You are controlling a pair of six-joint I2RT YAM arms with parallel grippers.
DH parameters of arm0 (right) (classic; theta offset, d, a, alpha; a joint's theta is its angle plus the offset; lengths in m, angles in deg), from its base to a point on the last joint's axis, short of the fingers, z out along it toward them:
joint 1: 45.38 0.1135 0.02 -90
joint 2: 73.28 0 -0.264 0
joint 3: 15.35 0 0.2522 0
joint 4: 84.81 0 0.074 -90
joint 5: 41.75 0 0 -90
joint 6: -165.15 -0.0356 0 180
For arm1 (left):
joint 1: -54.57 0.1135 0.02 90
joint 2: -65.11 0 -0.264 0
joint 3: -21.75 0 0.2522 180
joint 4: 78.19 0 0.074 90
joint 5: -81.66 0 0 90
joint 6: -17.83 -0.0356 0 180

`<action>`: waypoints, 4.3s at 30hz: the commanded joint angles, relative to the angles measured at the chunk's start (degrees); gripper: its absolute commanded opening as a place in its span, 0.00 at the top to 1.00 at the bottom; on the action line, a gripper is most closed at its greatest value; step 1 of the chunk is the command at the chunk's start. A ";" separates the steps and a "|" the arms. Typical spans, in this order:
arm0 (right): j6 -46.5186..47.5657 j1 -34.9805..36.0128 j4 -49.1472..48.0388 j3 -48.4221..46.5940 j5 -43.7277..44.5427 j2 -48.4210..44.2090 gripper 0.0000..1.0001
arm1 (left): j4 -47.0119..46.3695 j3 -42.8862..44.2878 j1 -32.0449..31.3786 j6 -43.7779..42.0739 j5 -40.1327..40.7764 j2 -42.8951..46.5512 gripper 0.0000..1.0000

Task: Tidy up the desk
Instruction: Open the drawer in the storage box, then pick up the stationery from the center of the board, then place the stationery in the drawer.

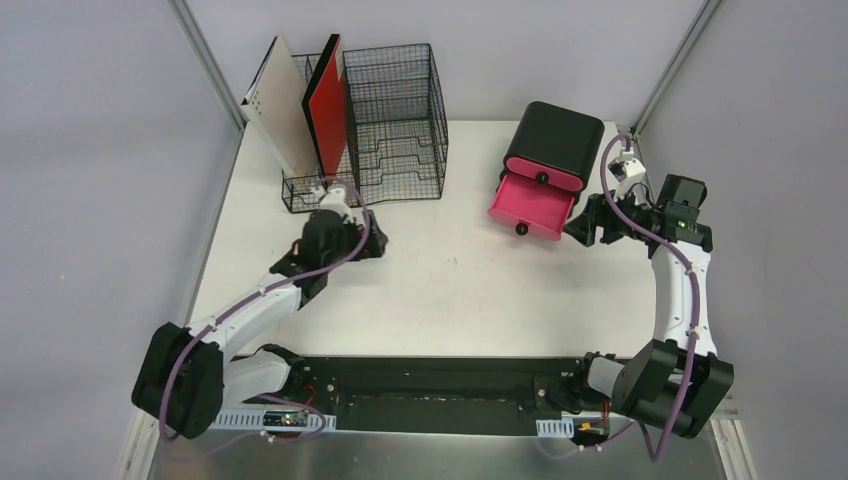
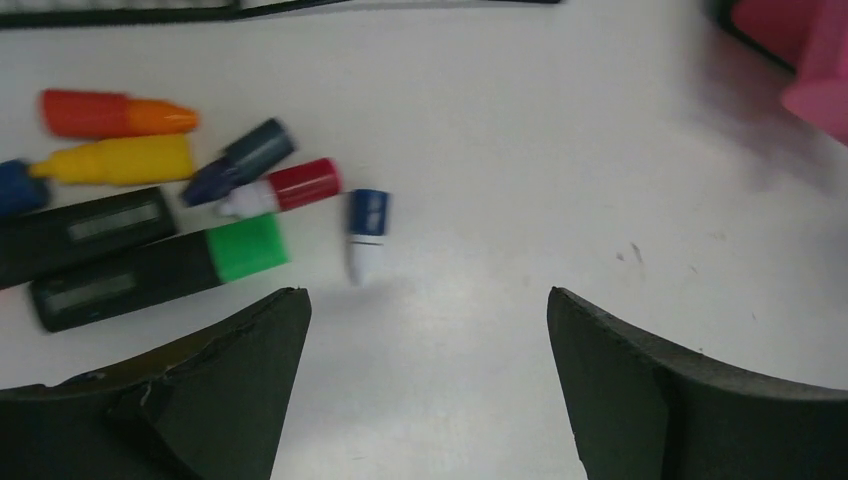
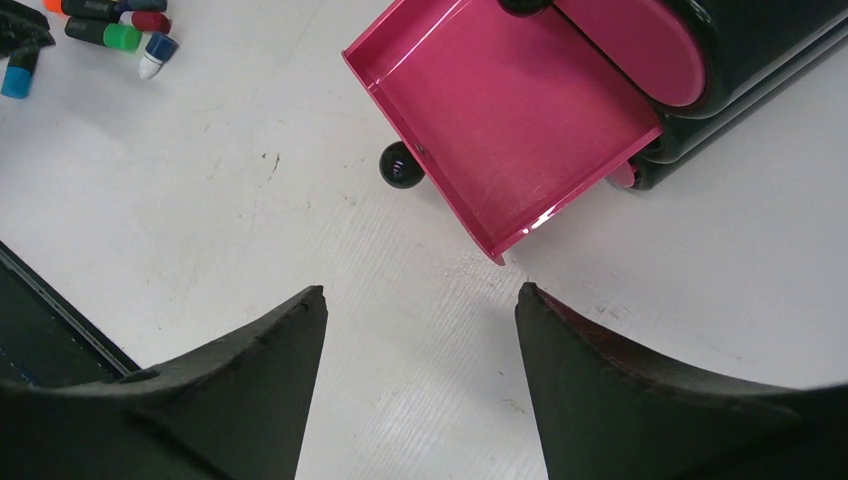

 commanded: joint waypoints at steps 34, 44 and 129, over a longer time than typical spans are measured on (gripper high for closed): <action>2.16 -0.24 1.00 -1.75 -3.51 -0.64 0.28 | 22.16 -3.54 29.84 27.34 14.00 -3.08 0.20; 2.24 -0.18 1.01 -1.77 -3.43 -0.93 0.28 | 32.77 4.77 29.84 28.45 12.73 -13.04 0.45; -26.46 13.73 -29.12 11.41 -22.45 -2.92 0.07 | -30.79 15.69 -29.50 7.60 -2.38 -22.21 1.00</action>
